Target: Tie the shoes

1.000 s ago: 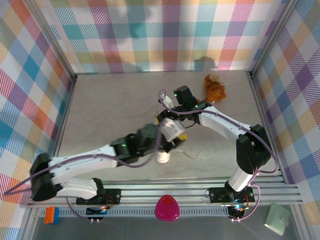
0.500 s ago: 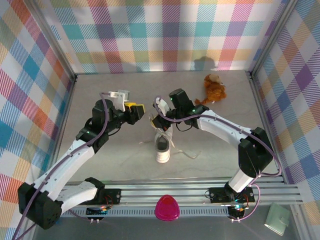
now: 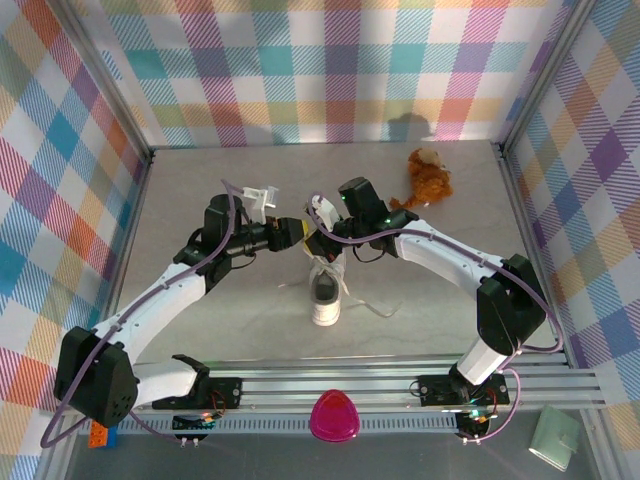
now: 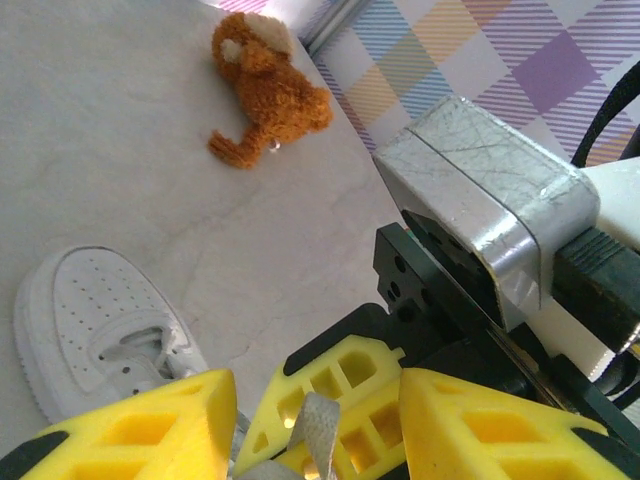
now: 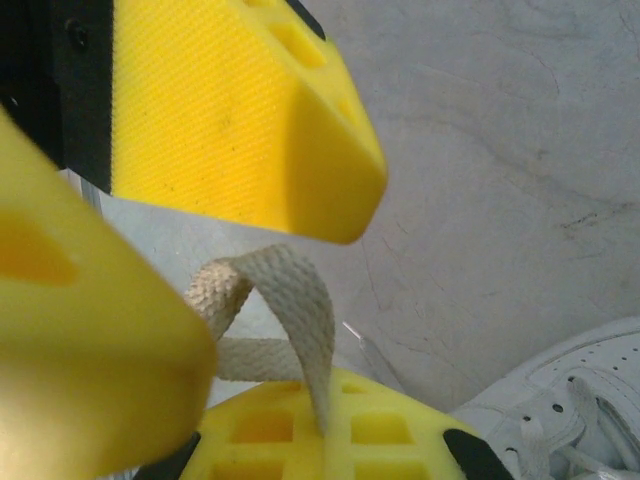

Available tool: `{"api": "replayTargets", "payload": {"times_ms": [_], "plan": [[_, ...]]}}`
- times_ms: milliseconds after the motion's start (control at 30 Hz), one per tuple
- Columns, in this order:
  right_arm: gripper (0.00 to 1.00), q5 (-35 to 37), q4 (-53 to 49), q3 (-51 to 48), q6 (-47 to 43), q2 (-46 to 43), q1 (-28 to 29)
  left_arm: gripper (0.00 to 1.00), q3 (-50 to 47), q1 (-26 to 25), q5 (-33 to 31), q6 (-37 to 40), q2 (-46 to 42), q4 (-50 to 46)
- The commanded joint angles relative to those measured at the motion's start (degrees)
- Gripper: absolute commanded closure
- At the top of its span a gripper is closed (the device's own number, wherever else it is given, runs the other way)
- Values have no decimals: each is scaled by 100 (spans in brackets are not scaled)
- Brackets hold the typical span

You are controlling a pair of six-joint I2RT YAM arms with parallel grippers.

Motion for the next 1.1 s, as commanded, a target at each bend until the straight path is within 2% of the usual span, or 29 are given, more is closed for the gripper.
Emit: {"api": "replayTargets", "payload": {"times_ms": [0,67,100,200,233,367,467,567,633,833,1067], "plan": [[100,-72,-10,86,-117,-52,44,55,-83,30,255,-89,101,271],[100,-72,-17,77,-117,-55,38,60,-105,30,302,-118,177,356],[100,-78,-23,78,-119,-55,44,66,-97,30,348,-154,223,397],[100,-92,-78,70,-117,-63,42,98,-88,30,402,-205,258,470],[96,-70,-99,71,-102,-76,45,100,-89,30,346,-184,244,421],[66,242,8,-182,70,-420,45,100,-92,85,7,36,179,-85],[57,455,-160,-300,161,-622,-1,100,-230,211,0,-14,211,-132],[56,849,-590,-306,368,-631,-90,100,-426,297,-17,-21,156,-95],[59,1039,-900,-231,584,-478,-203,100,-523,328,14,25,135,-95],[61,815,-1730,387,1033,437,-350,100,-758,329,84,136,147,-178],[60,837,-1881,612,1236,950,-351,100,-935,329,28,343,25,-400]]}}
